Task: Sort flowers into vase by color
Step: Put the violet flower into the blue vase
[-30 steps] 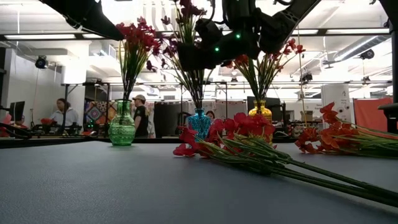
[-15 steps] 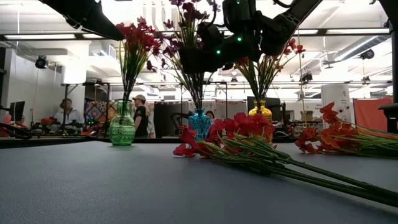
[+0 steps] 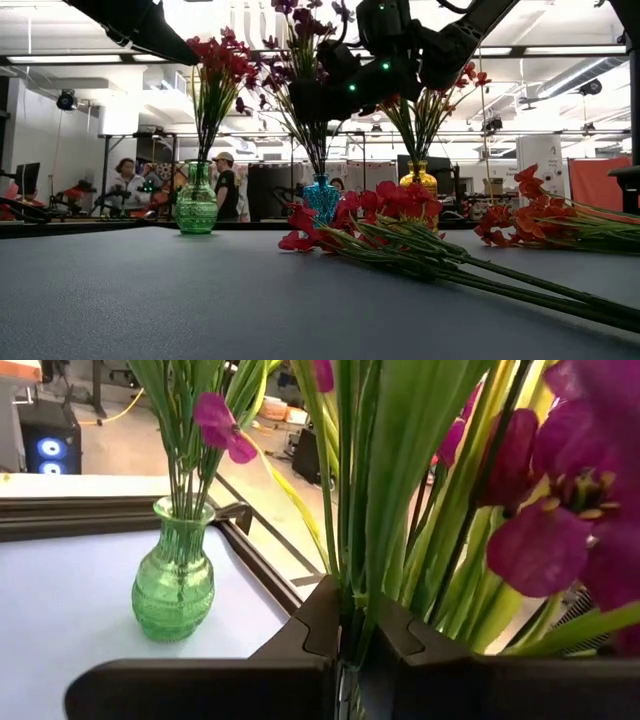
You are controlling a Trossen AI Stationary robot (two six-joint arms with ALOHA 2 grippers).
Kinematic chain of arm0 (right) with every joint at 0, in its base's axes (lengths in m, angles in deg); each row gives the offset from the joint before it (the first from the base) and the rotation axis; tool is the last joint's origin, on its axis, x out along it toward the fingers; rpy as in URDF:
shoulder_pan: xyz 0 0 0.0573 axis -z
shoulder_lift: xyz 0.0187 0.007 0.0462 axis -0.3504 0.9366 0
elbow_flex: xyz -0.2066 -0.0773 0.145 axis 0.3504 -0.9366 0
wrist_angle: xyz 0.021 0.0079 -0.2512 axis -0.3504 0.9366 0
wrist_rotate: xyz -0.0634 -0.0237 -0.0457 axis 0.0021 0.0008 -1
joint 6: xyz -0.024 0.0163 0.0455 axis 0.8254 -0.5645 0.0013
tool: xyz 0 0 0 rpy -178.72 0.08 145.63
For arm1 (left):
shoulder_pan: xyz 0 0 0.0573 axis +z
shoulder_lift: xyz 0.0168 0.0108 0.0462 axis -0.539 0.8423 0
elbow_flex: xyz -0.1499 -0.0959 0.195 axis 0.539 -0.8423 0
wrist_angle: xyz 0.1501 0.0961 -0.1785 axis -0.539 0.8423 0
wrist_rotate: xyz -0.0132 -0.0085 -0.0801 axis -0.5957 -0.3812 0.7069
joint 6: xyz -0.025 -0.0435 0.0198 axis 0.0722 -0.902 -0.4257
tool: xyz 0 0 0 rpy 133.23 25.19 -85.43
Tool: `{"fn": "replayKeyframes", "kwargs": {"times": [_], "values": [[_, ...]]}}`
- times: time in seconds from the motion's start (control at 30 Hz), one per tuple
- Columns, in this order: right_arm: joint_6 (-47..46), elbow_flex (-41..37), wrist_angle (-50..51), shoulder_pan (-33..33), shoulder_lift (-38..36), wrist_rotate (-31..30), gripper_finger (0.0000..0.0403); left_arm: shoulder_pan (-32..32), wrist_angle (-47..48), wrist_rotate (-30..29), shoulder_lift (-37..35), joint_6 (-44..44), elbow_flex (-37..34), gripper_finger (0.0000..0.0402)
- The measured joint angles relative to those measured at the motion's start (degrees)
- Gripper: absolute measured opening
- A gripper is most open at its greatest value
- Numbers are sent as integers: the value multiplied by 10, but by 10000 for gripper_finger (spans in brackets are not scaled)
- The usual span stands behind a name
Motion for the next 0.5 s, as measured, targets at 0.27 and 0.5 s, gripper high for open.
{"fn": "replayKeyframes", "kwargs": {"times": [0.27, 0.5], "values": [[0, 0, 0, 0, 0, 0, 13, 0, 0, 0, 0, -1, 0, 171], [-9, 0, 20, 0, 0, 0, 13, 0, 0, 0, 0, -2, 0, 171]]}}
